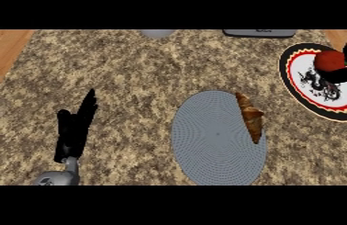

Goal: Pick the bell pepper from the placemat and place it in the plate

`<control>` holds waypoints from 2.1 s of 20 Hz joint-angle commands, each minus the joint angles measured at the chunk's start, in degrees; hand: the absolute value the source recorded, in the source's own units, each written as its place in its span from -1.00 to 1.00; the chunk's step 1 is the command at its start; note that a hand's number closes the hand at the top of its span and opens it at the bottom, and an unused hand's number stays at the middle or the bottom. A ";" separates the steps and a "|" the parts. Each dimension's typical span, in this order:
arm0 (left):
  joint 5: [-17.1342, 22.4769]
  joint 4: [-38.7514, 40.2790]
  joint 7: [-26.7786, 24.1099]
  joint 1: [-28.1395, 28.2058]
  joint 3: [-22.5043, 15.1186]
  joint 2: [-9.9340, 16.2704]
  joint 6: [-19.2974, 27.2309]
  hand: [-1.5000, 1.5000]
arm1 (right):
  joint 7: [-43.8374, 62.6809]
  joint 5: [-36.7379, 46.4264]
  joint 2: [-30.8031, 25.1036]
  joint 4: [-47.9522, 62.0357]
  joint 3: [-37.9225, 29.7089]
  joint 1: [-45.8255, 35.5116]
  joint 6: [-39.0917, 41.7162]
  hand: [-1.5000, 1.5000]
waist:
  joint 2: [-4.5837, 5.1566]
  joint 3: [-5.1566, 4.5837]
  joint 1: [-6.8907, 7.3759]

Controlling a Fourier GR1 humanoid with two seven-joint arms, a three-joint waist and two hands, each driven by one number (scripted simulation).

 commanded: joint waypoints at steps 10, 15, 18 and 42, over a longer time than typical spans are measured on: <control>-1.08 0.81 0.38 -1.57 -1.09 -2.03 1.00 0.00 | -9.78 2.94 -4.71 15.23 2.16 -1.18 14.54 -1.00 | 0.55 0.17 0.91; -0.03 0.20 0.95 -1.58 -0.19 -1.51 0.27 0.00 | -20.57 -3.47 -5.43 14.41 -3.79 -0.89 16.47 -1.00 | 0.41 0.26 0.33; -0.67 -0.43 0.18 -0.13 -0.34 -1.17 0.55 0.00 | -22.90 -11.10 -5.17 14.71 -10.97 -3.46 20.72 -1.00 | 0.03 0.26 0.04; -2.13 -1.94 1.00 0.82 -2.45 -3.27 1.16 0.00 | -29.66 -21.86 -6.95 15.12 -19.91 3.94 33.00 -1.00 | 0.47 0.29 1.32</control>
